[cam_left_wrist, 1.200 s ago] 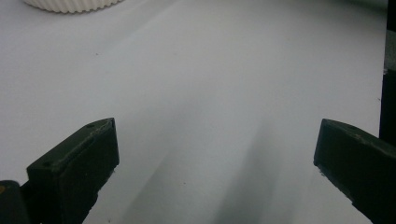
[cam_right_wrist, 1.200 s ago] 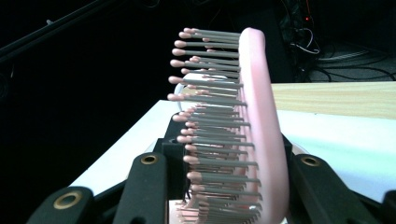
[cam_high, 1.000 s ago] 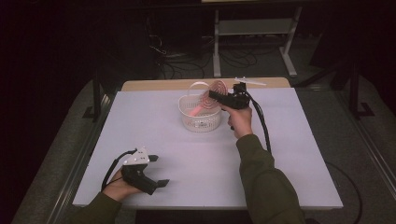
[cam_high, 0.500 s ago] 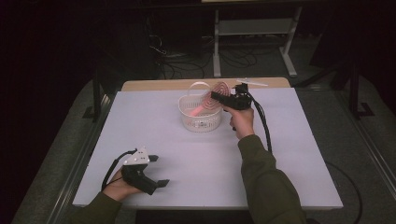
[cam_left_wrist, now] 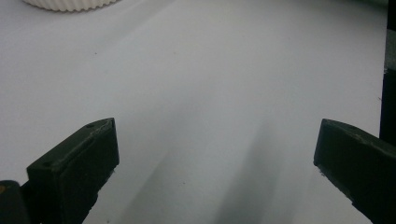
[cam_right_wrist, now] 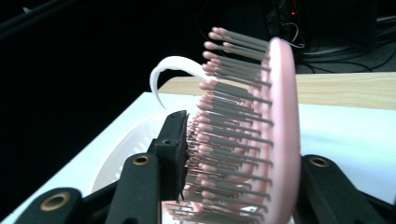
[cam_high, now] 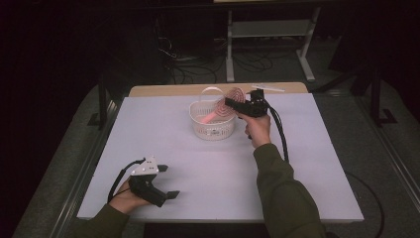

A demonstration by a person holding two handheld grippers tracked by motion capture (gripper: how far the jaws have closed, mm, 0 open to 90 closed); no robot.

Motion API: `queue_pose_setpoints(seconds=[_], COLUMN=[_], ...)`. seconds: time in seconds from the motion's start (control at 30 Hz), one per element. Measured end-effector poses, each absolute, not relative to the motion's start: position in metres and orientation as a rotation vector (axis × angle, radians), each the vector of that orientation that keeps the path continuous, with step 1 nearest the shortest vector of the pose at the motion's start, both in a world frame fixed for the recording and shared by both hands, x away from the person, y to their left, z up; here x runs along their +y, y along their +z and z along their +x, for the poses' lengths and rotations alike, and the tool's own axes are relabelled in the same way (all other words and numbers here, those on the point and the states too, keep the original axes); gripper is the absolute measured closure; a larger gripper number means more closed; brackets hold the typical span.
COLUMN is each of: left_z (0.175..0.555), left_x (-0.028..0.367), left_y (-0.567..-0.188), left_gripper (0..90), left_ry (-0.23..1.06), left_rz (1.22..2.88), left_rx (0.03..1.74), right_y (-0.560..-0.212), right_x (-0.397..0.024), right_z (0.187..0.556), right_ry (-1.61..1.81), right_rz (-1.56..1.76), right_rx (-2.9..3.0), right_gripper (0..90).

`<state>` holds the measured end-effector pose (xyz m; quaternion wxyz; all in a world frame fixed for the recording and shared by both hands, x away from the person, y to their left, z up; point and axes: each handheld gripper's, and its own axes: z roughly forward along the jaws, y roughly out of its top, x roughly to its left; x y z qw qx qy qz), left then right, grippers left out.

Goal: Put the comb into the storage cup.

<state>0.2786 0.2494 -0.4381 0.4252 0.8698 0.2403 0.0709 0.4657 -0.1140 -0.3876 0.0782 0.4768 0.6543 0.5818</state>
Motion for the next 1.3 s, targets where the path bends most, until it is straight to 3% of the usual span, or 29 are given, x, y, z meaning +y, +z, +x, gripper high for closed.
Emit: queue_pose_setpoints(seconds=[0.37, 1.3], left_z=[0.279, 0.283], left_x=[0.248, 0.255], left_y=[-0.438, -0.437], left_gripper=[0.0, 0.0], left_ry=[0.176, 0.191], left_rz=[2.175, 2.153], left_rx=[0.598, 0.632], right_y=[-0.384, -0.366], right_x=[-0.117, -0.134], right_z=[0.463, 0.443], right_ry=[1.662, 1.515], right_rz=[1.405, 1.252], right_rx=[1.967, 2.122], right_gripper=[48.6, 14.0])
